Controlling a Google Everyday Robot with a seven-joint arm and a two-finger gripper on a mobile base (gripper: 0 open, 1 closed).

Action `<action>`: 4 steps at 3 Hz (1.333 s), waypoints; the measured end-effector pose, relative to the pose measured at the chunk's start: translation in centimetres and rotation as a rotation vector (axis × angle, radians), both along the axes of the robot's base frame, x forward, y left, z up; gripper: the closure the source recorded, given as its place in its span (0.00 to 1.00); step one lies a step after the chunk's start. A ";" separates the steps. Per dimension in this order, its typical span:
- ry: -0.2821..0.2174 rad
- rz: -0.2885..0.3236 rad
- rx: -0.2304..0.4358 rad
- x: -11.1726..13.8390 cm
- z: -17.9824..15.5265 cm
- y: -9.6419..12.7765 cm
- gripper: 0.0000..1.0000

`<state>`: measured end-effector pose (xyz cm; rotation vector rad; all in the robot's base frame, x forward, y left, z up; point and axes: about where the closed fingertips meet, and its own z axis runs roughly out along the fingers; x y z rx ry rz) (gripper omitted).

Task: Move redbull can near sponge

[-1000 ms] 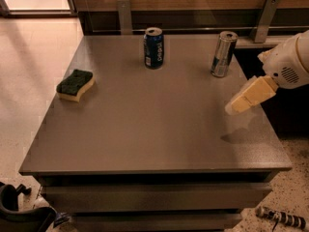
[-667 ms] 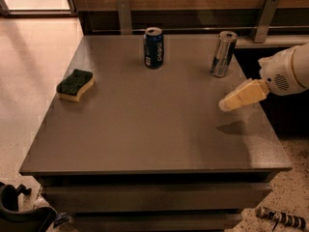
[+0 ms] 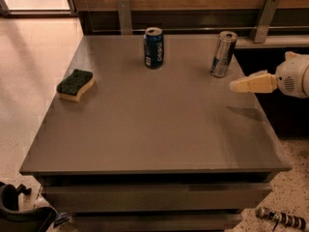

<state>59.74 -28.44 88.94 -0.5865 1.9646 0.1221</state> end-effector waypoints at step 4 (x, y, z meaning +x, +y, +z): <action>-0.104 0.053 0.115 4.3 0.8 0.4 0.00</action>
Offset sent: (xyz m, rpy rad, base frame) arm 0.0246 -0.0052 0.0091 0.0420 -0.0798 0.0049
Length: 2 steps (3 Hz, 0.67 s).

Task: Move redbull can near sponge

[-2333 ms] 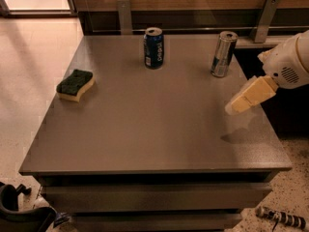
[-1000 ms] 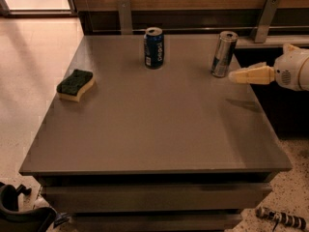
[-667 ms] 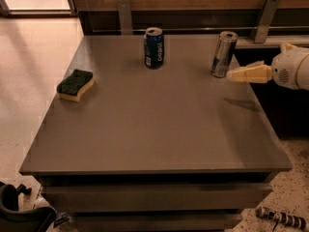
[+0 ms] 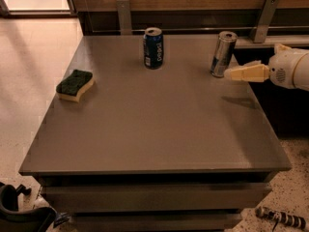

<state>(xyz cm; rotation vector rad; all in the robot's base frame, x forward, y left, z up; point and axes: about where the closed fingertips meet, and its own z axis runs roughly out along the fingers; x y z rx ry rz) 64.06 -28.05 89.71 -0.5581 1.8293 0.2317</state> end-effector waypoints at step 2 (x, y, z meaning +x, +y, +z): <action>-0.083 0.161 0.182 4.5 1.5 2.8 0.00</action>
Offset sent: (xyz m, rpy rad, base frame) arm 0.0703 0.0332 0.0364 0.2746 -0.1581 0.2420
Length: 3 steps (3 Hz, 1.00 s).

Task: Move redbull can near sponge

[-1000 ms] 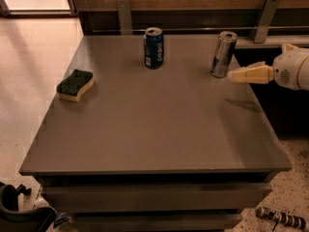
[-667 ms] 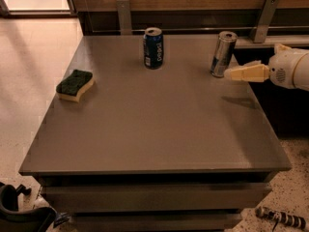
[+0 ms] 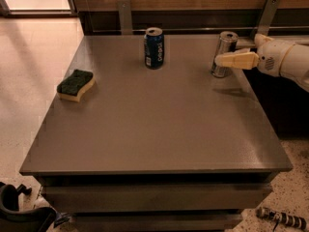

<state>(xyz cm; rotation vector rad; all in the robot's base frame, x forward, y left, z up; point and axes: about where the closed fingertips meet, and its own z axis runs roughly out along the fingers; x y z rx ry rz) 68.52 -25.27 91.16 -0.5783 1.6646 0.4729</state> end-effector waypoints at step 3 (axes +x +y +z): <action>-0.076 0.115 0.133 3.5 -1.1 2.5 0.14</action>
Offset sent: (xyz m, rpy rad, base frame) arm 0.0451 0.0215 -0.0075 0.1690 -0.0972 0.1242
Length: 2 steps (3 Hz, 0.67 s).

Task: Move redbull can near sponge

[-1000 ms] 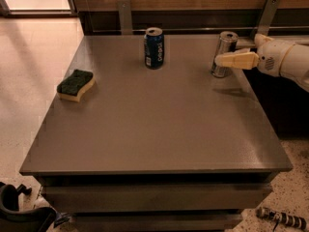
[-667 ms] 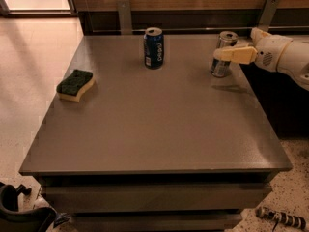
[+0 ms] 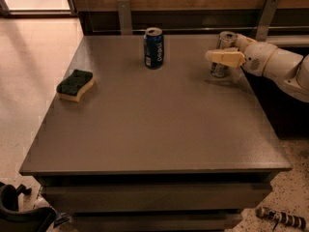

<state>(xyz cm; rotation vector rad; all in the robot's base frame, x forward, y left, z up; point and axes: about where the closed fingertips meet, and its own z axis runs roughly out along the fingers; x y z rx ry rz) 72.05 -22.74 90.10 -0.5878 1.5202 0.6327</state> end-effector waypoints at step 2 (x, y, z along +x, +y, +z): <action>0.001 0.013 0.005 0.2 -0.3 0.7 0.61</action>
Offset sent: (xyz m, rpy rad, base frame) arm 0.0014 0.0039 -0.0035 0.0050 0.0011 0.0081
